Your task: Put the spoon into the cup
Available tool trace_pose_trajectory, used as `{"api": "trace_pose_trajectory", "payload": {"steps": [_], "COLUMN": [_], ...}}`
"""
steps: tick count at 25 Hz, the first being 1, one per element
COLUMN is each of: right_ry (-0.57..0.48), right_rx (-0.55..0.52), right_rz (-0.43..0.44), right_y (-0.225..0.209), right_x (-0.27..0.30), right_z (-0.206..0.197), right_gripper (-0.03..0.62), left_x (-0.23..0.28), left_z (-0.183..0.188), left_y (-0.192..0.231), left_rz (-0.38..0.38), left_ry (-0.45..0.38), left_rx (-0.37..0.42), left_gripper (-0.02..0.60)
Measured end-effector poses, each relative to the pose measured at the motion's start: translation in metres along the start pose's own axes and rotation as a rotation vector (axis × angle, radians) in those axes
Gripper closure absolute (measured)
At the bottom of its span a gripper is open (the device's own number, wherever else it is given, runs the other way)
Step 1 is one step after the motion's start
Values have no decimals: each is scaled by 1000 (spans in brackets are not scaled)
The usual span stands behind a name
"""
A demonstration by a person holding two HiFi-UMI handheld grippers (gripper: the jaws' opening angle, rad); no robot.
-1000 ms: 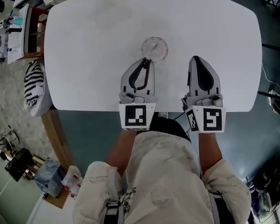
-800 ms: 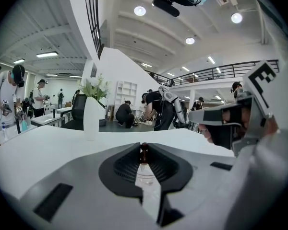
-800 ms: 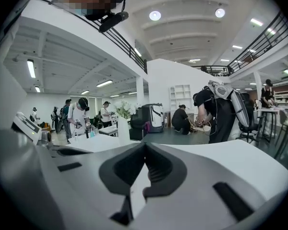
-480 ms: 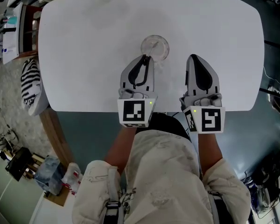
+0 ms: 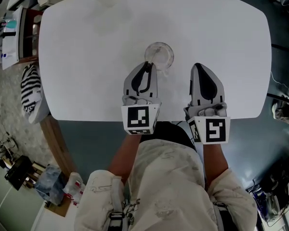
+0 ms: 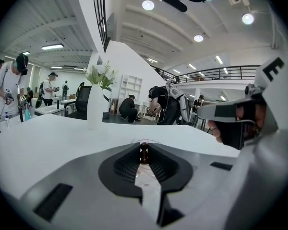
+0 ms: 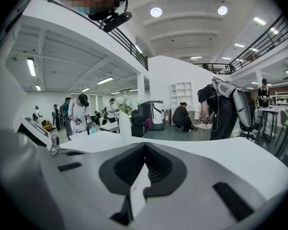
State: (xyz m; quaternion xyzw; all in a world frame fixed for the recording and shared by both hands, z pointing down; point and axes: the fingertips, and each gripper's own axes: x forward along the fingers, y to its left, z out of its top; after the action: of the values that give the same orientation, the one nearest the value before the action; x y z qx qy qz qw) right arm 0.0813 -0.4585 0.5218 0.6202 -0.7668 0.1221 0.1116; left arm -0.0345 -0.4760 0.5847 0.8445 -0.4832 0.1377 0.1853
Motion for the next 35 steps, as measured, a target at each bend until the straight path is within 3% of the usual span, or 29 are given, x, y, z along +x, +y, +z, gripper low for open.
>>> {"api": "trace_pose_trajectory", "payload": {"steps": [6,19,27,35], "right_ry": [4,-25,-78,-159], "right_rx": [-1,-3,-11,-22], "right_rz": [0,-18,-8,-19], "right_y": [0,-3,-3,-6], "right_x": [-7,-31,-59,-131], "right_z": [3,13,37,45], "right_gripper": [606,606,606,606], "left_x": [-3,-15,-45,-109], "left_z": [-3,1,24,28], "left_y": [0,-10,-18,-47], "left_rz": [19,26,64,109], "left_ry": [7,-7,-50,-113], "left_rx": [14,32,56,100], "left_gripper": [532,448,448,448]}}
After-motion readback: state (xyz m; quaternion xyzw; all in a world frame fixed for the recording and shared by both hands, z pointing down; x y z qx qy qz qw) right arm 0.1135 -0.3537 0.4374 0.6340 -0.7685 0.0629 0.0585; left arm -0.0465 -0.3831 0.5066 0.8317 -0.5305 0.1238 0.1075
